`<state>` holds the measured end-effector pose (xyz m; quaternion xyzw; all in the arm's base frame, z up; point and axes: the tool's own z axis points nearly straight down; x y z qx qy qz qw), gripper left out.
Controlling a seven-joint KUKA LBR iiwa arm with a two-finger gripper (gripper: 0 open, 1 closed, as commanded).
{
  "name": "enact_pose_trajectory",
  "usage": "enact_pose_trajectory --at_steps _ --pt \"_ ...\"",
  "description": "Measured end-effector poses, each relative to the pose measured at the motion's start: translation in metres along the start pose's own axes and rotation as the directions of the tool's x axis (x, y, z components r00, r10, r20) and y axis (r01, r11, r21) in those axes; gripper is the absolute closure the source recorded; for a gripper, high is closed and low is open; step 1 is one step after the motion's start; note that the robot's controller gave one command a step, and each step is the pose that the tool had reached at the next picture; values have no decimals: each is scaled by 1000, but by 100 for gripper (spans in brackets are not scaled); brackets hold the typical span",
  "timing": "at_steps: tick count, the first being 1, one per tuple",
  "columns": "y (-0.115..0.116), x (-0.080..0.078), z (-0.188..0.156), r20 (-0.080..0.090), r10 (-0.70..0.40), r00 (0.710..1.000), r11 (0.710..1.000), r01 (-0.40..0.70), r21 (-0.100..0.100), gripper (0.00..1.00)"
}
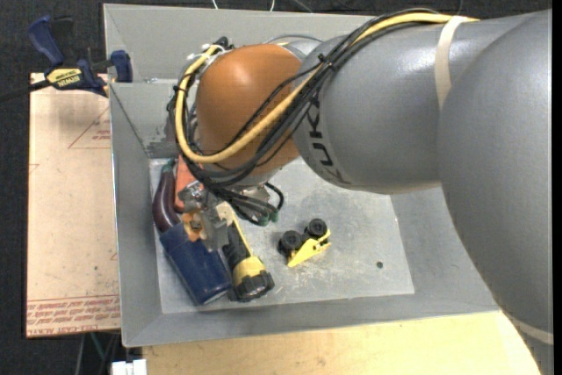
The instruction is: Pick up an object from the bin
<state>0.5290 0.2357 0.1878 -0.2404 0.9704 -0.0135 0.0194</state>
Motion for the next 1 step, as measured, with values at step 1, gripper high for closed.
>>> enact_pose_trajectory --at_steps 1 --pt "11 14 -16 -9 20 1000 1000 -20 -2 100"
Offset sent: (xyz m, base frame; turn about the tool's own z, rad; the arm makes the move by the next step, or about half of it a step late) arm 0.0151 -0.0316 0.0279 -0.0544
